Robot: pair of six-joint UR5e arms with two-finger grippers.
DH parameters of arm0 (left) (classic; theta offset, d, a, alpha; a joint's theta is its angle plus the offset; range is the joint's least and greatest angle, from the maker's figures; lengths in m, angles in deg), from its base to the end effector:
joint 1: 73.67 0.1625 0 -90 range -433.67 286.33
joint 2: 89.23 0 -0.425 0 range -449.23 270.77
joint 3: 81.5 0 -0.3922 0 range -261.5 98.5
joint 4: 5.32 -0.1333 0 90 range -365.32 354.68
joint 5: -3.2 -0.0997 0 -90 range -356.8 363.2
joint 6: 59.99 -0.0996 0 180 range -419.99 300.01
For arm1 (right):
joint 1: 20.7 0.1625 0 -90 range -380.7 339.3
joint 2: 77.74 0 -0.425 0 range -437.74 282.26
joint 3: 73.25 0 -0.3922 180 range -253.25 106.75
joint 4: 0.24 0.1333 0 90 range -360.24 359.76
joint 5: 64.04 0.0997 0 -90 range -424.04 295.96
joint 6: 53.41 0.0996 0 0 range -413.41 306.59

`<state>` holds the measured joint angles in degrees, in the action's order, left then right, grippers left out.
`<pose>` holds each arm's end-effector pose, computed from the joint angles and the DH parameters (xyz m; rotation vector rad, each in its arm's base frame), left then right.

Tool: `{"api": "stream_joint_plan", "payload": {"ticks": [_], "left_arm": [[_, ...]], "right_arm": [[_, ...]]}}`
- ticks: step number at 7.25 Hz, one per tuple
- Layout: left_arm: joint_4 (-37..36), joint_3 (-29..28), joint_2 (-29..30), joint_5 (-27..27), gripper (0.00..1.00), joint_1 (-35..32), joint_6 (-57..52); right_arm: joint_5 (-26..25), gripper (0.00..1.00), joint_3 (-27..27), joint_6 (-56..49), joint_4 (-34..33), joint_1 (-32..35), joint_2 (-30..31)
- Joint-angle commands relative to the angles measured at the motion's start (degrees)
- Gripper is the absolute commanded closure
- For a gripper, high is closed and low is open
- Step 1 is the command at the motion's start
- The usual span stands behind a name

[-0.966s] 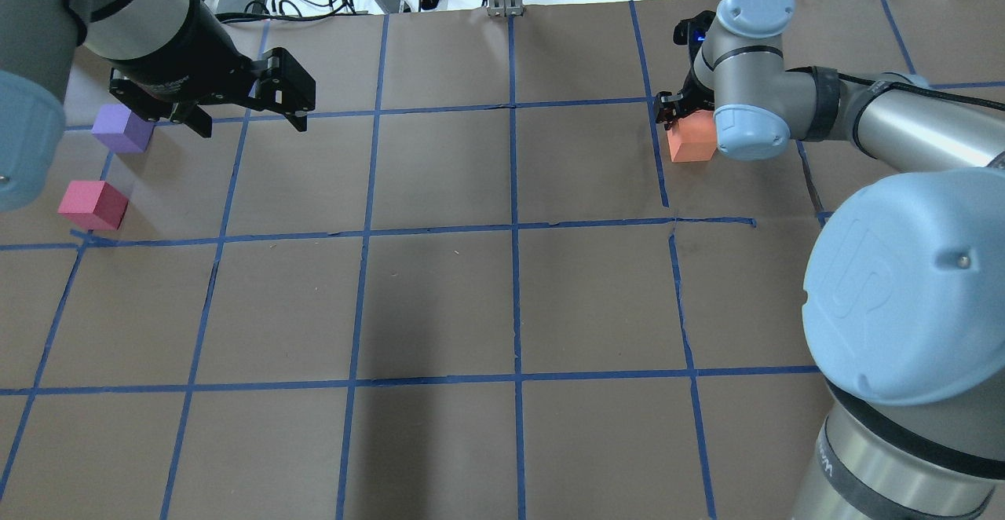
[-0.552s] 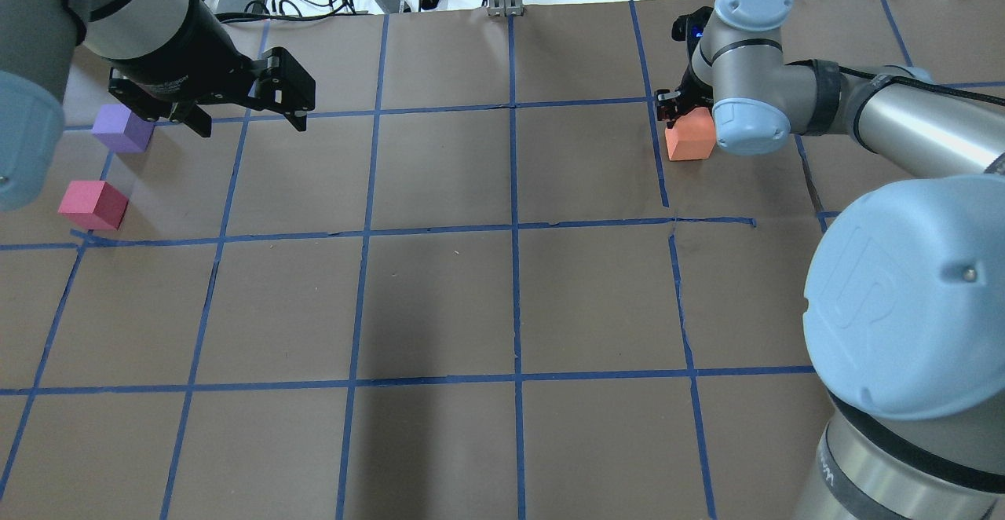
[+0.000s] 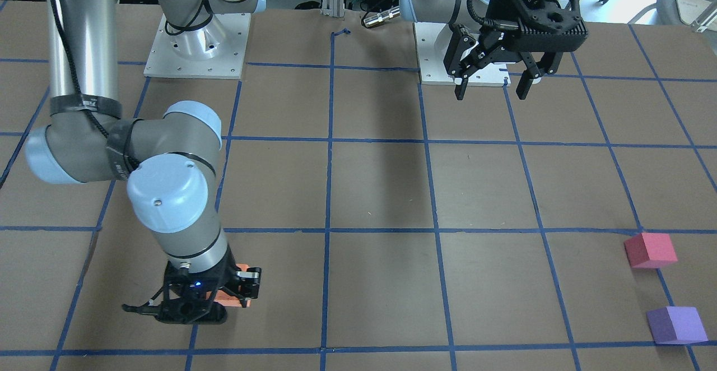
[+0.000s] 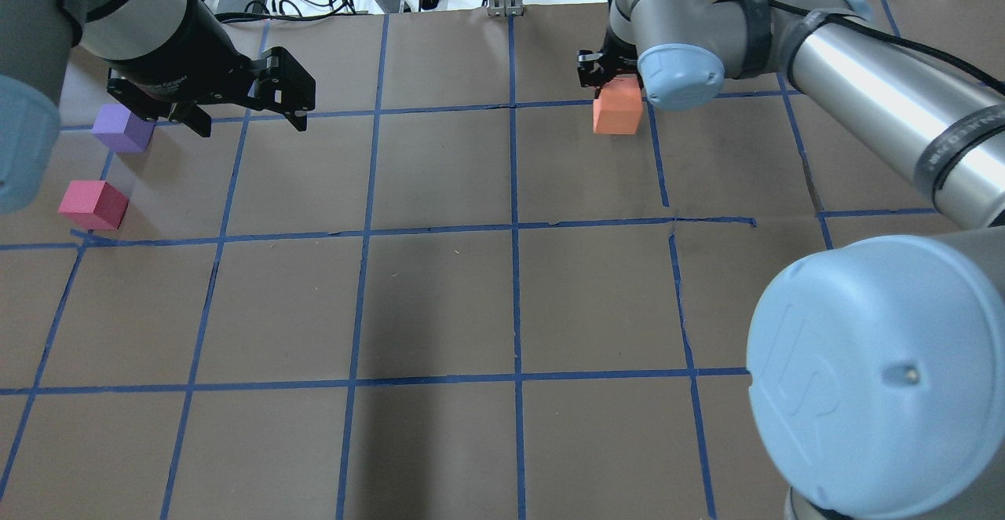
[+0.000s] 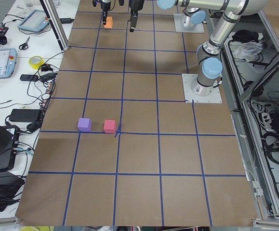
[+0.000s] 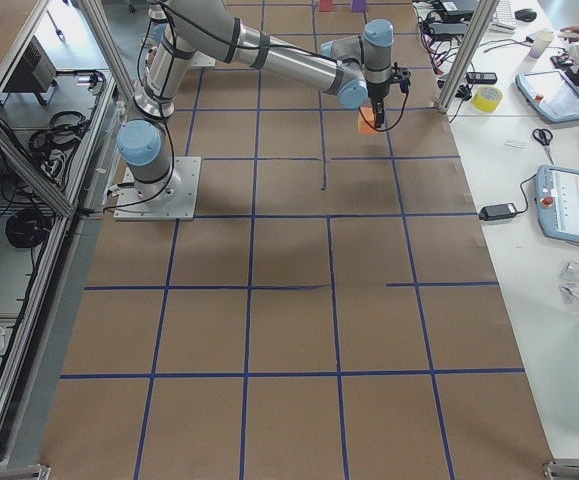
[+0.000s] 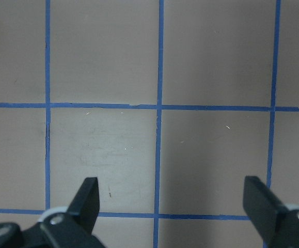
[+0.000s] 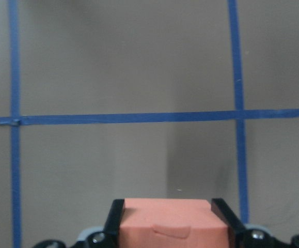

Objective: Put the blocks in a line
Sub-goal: 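Carry the orange cube with the right gripper toward the table center and set it down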

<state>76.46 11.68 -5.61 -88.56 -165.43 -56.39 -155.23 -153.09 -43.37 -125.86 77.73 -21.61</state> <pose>-0.1444 -0.4576 0.5289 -0.0546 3.1042 -0.3123 0.2345 -0.6871 0.2808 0.0471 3.1113 -0.3256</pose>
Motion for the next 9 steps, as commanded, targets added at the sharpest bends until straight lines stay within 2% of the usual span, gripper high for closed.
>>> {"api": "stream_joint_plan", "payload": {"ticks": [1,3,5,6,7,9], "left_arm": [[0.0,0.1,0.0,0.0,0.00,0.0,0.0],[0.1,0.1,-0.1,0.0,0.00,0.0,0.0],[0.1,0.1,-0.1,0.0,0.00,0.0,0.0],[0.1,-0.1,0.1,0.1,0.00,0.0,0.0],[0.2,-0.1,0.3,0.0,0.00,0.0,-0.2],[0.8,0.0,3.1,0.4,0.00,0.7,-0.5]], "right_arm": [[1.4,1.00,3.3,6.6,-0.8,6.9,-3.7],[3.3,1.00,7.1,8.1,-3.2,10.7,-9.3],[3.2,1.00,7.8,12.5,-4.5,13.5,-11.7],[3.2,0.26,7.8,11.6,-4.5,13.5,-11.9],[2.3,0.00,7.8,11.7,-4.3,13.5,-11.1],[2.5,0.00,7.6,12.3,-1.6,13.2,-7.0]]}}
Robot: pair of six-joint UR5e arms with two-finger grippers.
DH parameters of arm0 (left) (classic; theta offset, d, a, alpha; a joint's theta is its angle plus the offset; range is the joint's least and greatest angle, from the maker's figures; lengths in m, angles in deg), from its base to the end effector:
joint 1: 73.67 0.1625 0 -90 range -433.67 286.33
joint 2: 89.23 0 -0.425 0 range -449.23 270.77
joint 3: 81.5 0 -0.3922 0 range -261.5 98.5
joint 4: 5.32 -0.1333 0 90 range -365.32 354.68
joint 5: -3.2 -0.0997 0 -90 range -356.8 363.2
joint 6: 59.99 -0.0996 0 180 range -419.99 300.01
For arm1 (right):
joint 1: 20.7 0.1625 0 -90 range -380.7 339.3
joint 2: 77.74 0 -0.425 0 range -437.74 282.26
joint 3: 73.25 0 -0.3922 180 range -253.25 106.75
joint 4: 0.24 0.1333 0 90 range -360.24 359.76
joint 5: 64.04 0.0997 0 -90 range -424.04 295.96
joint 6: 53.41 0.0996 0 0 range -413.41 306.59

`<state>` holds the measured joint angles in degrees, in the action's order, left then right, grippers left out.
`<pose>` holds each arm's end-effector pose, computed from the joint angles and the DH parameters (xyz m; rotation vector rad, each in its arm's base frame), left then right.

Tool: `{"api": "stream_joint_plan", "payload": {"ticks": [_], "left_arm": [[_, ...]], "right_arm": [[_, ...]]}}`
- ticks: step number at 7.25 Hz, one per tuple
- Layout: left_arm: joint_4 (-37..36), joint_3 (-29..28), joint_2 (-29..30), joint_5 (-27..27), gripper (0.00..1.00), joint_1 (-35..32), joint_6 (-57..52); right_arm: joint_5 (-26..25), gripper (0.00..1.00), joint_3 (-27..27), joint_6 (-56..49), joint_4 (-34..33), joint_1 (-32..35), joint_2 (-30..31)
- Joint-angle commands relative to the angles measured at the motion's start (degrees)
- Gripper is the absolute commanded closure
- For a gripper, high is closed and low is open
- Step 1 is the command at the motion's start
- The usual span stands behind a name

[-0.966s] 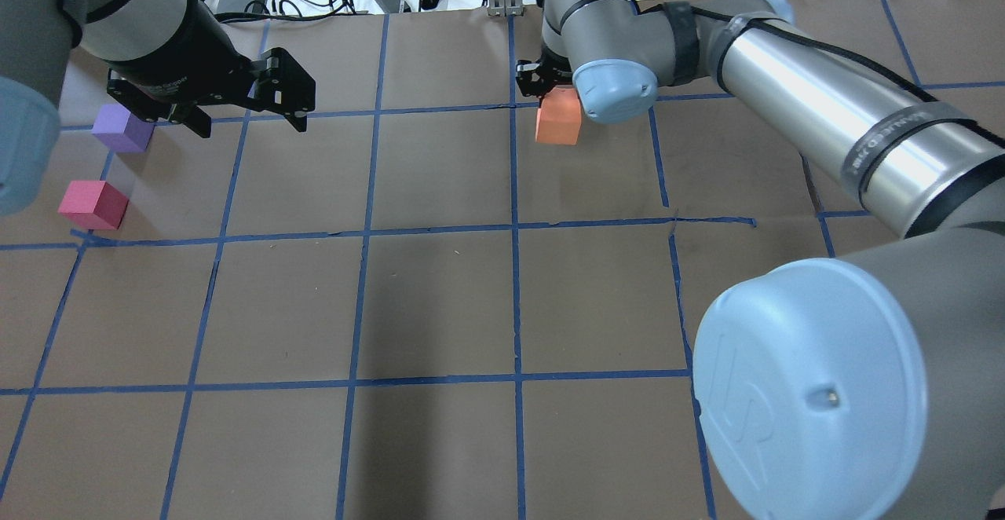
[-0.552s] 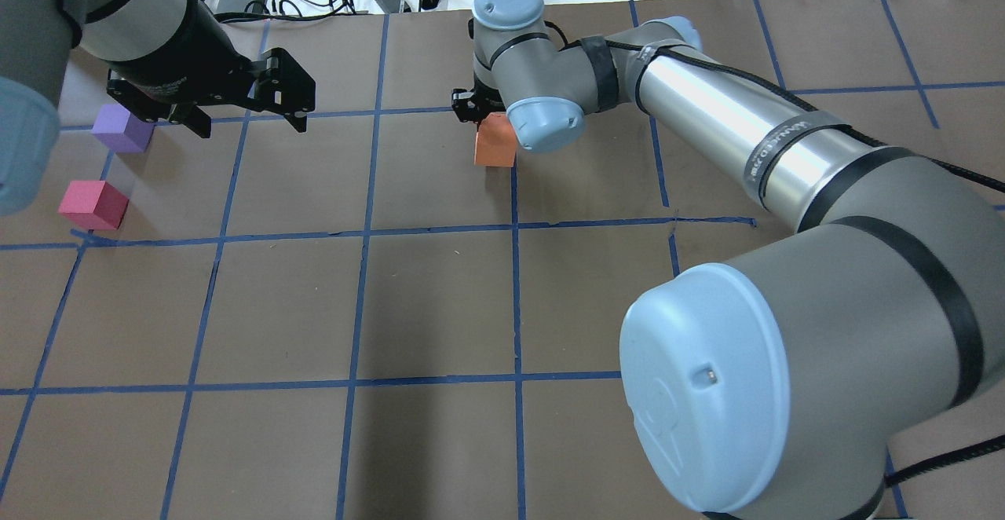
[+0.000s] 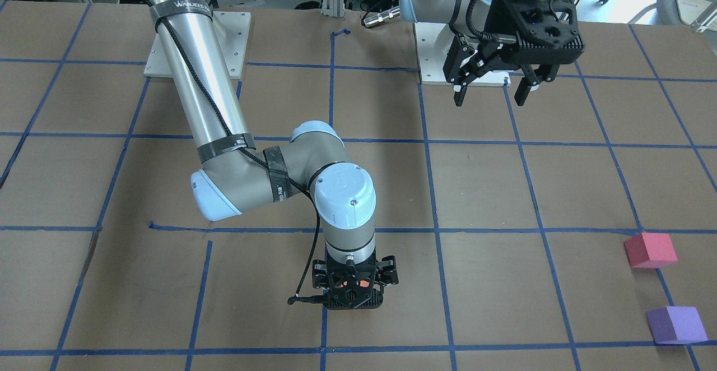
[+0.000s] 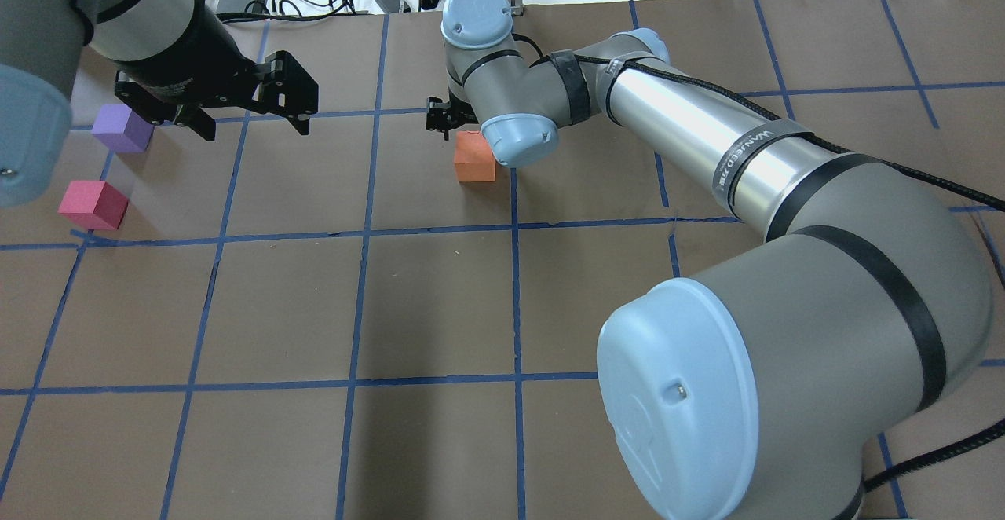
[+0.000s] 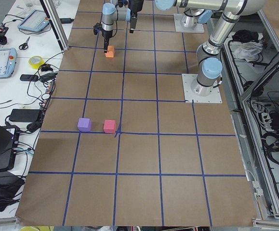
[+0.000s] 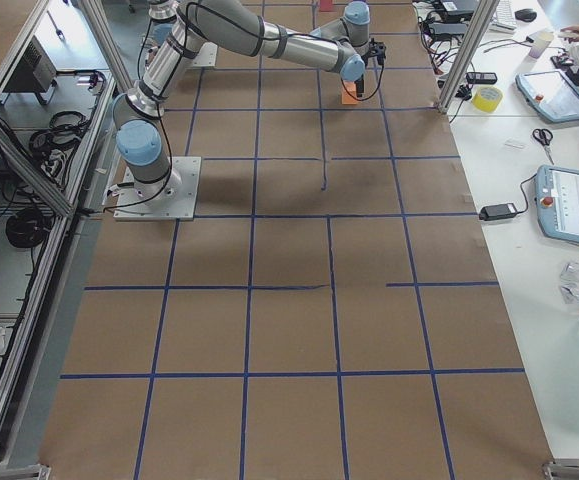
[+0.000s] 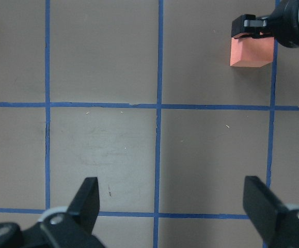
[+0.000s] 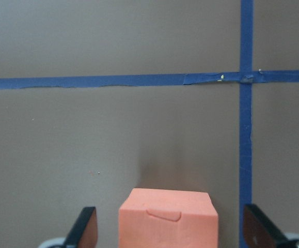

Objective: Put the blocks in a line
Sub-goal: 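Open the right gripper and lift away while the left arm reaches toward the orange cube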

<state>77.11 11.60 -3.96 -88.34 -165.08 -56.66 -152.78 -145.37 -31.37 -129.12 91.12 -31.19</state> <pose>-0.1422 -0.4680 0.5149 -0.0555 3.1108 -0.2518 0.4105 -0.6608 0.2278 0.0019 3.0184 -0.3143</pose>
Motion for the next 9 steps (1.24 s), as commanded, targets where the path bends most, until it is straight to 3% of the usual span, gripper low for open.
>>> {"api": "stream_joint_plan", "payload": {"ticks": [1,3,5,7,9], "left_arm": [[-0.2,0.6,3.0,0.2,0.00,0.5,-1.4],[-1.6,0.8,9.3,0.0,0.00,0.5,-1.2],[-12.1,0.6,16.6,0.2,0.00,-0.1,-0.1],[-23.4,-0.2,23.2,0.3,0.00,-4.8,4.4],[-25.7,-6.2,29.9,1.8,0.00,-9.4,10.3]], "right_arm": [[-0.2,0.00,-0.4,-0.2,8.1,-1.6,6.8],[0.2,0.00,-1.3,-6.9,16.9,-6.5,16.1],[-0.5,0.00,-2.2,-10.3,28.5,-12.4,23.7],[-4.9,0.00,-7.6,-16.8,31.0,-15.9,30.8],[-4.9,0.00,-13.1,-17.9,30.6,-17.4,35.0]]}}
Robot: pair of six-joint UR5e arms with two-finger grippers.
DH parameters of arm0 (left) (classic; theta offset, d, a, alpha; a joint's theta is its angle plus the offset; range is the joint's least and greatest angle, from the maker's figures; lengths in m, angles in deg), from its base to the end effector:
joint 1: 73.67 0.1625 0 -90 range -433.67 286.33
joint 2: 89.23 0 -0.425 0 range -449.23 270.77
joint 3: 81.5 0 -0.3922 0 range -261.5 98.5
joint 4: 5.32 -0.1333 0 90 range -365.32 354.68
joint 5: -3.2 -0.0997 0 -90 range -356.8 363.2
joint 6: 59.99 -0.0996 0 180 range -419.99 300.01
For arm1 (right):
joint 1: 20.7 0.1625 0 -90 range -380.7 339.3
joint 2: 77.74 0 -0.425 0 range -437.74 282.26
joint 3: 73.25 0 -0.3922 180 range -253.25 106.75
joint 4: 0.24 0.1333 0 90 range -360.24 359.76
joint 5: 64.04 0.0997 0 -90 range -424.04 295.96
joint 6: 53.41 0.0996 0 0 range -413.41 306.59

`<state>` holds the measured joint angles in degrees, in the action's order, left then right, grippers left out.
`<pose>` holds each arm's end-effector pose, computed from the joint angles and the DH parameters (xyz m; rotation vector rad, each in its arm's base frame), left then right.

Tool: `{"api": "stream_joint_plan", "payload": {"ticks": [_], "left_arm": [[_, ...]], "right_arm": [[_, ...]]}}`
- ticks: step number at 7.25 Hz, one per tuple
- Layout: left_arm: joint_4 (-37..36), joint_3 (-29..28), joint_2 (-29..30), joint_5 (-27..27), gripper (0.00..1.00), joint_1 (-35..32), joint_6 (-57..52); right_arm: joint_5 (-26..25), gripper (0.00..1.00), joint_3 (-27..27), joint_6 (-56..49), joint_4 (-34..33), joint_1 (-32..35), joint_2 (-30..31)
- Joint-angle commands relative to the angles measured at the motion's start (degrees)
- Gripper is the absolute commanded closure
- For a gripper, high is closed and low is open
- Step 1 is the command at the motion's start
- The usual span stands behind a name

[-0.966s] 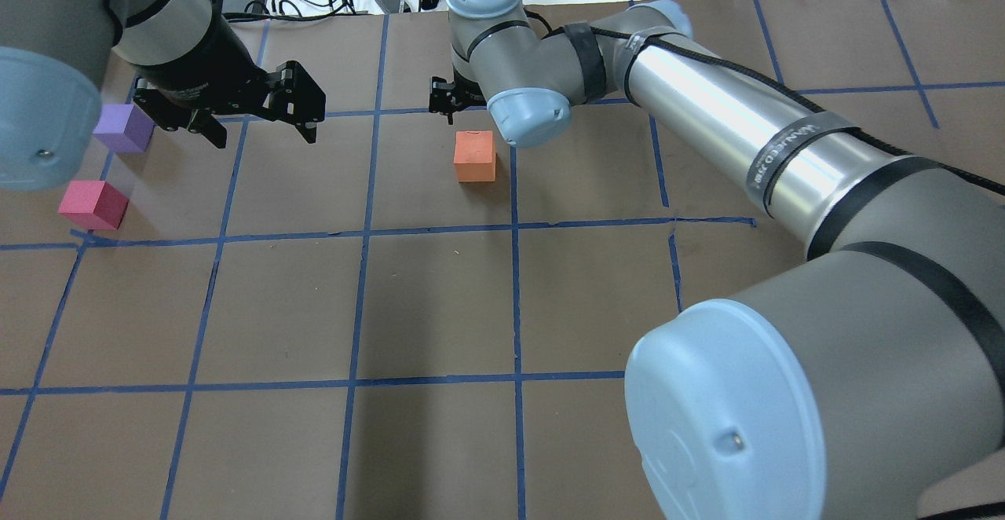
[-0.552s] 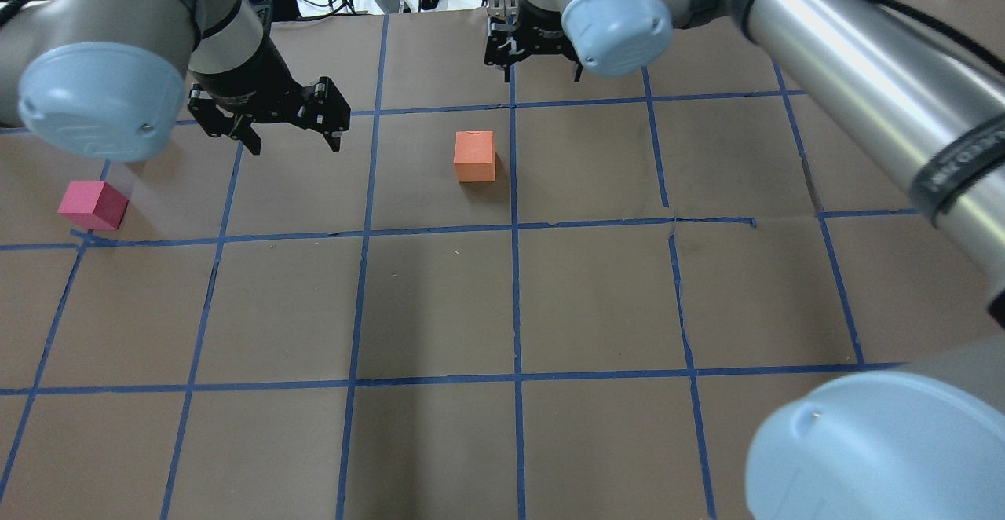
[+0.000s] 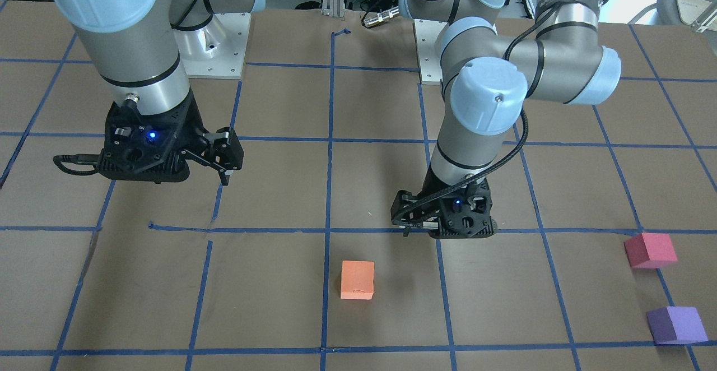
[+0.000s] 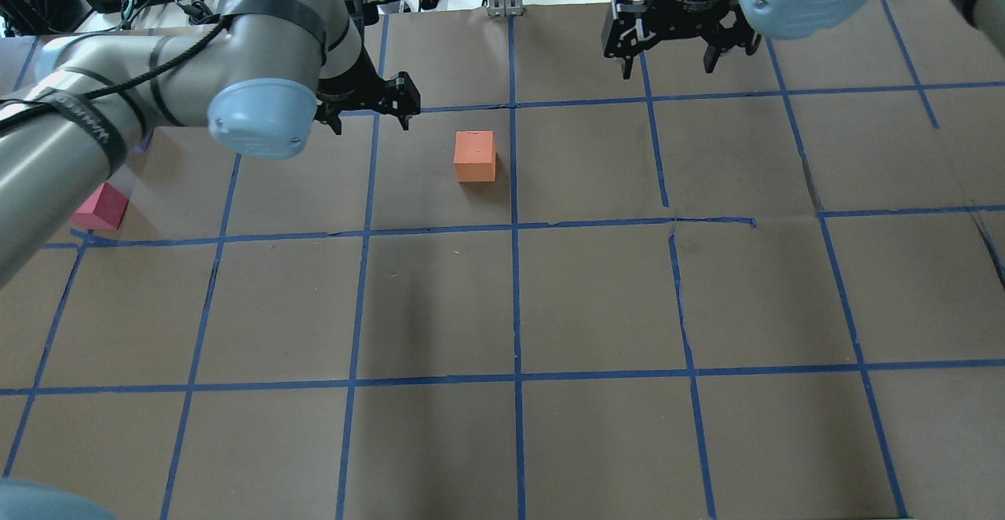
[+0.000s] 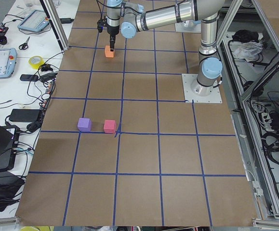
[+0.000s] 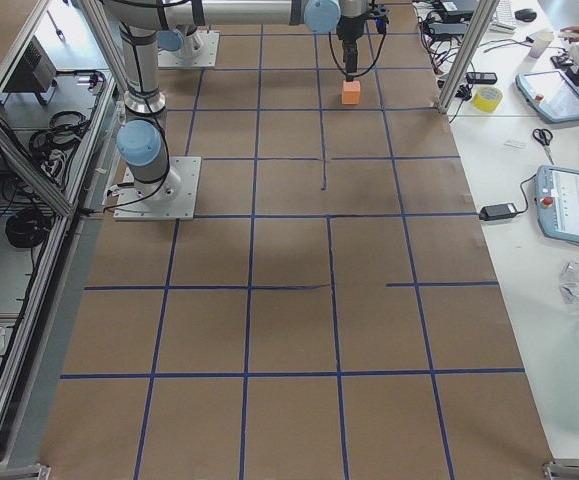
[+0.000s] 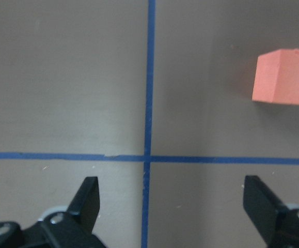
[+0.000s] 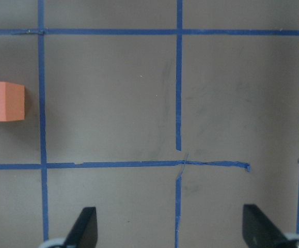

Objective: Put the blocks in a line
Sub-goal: 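Lower the left gripper onto the orange cube and grasp it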

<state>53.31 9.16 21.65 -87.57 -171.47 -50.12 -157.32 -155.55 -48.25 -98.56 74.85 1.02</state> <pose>-0.2164 -0.6078 0.3345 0.0581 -3.1165 0.2681 0.1833 -0.5669 0.4643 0.0068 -3.0894 0.1366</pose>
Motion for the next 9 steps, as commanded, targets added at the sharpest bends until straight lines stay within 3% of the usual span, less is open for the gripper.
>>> {"api": "stream_joint_plan", "payload": {"ticks": [1,2,4,5,9], "left_arm": [[-1.8,-8.2,7.9,1.1,0.00,-5.3,6.7],[-1.8,-11.6,11.6,1.0,0.00,-6.7,8.3],[-1.8,-13.0,16.4,0.4,0.00,-7.1,6.3],[-1.8,-13.2,17.3,-0.7,0.00,-7.1,5.9],[-1.1,-12.8,20.3,-0.9,0.00,-7.1,7.2]], "right_arm": [[-1.5,0.00,-3.1,-1.3,0.2,-1.9,3.3],[-5.8,0.00,-3.6,-2.6,-0.1,-2.9,3.5],[-6.1,0.00,-4.1,-3.4,5.1,-3.2,5.4],[-5.8,0.00,-5.3,-3.3,9.6,-3.1,8.0],[0.5,0.00,-6.3,-3.2,10.3,-3.1,9.2]]}}
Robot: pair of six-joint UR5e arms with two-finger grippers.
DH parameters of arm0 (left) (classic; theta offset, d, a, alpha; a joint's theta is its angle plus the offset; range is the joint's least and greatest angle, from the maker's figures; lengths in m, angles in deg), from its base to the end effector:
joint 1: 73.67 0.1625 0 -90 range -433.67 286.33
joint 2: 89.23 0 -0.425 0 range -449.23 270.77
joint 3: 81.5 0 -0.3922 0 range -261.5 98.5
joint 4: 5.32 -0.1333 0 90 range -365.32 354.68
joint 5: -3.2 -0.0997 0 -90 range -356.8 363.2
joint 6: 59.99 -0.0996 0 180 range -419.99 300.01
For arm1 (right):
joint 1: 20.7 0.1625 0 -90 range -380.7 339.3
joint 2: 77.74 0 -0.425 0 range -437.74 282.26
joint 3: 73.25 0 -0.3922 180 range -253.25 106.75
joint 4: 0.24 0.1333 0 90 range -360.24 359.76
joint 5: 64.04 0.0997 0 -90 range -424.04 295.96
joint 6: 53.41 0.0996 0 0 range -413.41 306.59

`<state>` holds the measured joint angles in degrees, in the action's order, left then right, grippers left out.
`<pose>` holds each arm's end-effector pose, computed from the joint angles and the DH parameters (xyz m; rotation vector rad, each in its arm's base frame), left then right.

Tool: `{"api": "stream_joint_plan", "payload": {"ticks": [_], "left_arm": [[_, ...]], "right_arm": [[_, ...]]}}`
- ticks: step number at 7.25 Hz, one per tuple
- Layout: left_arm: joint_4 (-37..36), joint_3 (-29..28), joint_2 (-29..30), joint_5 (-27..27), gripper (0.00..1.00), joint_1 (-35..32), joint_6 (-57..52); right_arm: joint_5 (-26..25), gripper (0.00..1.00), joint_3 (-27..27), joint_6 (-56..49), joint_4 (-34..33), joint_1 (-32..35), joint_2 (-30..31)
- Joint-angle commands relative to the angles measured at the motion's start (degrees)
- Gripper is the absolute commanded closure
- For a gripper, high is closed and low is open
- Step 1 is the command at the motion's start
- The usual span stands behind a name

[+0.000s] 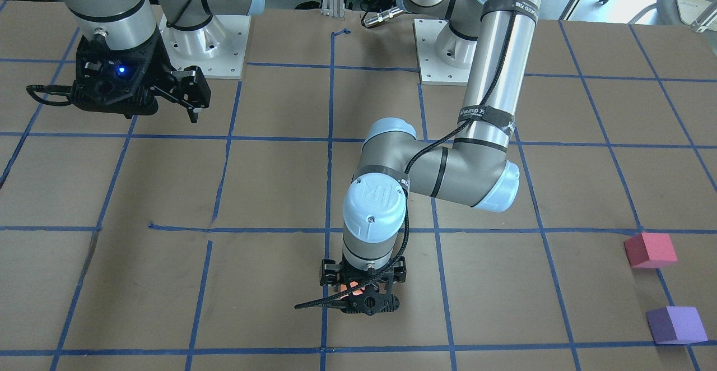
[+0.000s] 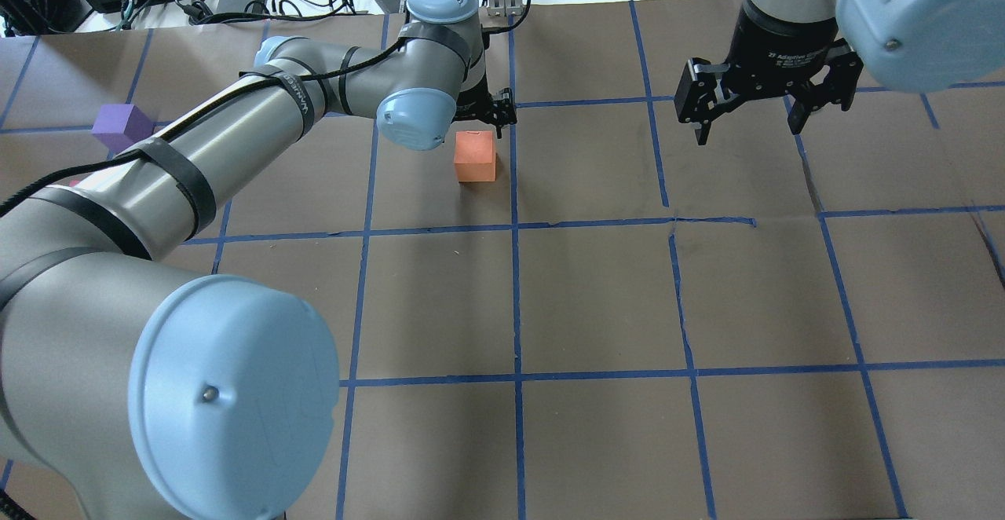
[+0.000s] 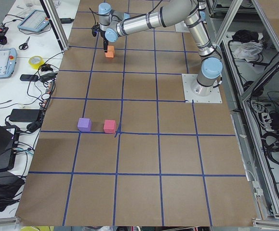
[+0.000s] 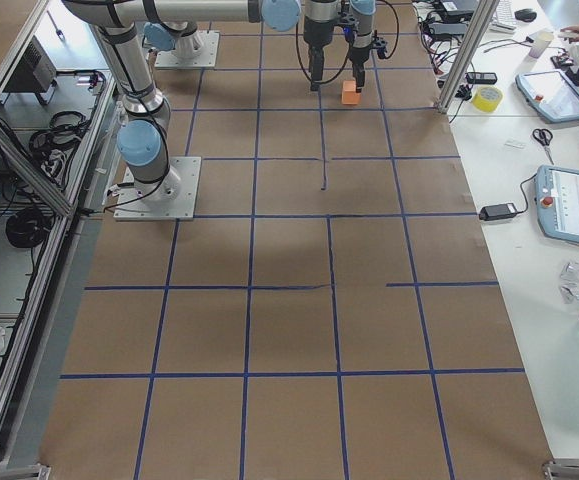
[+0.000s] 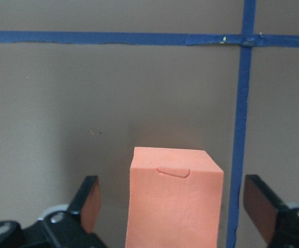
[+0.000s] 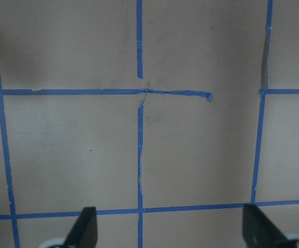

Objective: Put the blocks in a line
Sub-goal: 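Lower the left gripper onto the orange cube and grasp it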

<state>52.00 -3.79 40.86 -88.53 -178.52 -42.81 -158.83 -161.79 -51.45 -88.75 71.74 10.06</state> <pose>-0.3126 -0.6707 0.2140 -0.0657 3.1322 -0.1414 0.1463 -0.4985 0.4791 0.0153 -3.0561 -0.0545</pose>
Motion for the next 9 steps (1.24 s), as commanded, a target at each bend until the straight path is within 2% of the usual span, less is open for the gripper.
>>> {"api": "stream_joint_plan", "payload": {"ticks": [1,5,6,7,9], "left_arm": [[0.2,0.2,1.6,0.1,0.00,-0.3,-0.1],[0.4,0.2,1.9,-0.1,0.00,-0.6,-0.6],[0.8,0.3,1.3,-0.1,0.51,-0.6,-0.5],[2.1,0.2,1.0,-0.2,0.73,-0.5,-0.1],[1.9,-0.5,-1.0,-1.2,0.97,0.3,-0.1]], "right_arm": [[2.3,0.00,-0.1,0.0,0.5,-0.1,0.2],[2.3,0.00,-0.9,0.0,-0.3,-0.2,0.2],[2.3,0.00,-0.9,0.1,-0.3,-0.2,0.2],[2.3,0.00,-0.9,0.0,-0.4,-0.2,0.3],[2.3,0.00,-0.9,0.0,-0.3,-0.2,0.4]]}}
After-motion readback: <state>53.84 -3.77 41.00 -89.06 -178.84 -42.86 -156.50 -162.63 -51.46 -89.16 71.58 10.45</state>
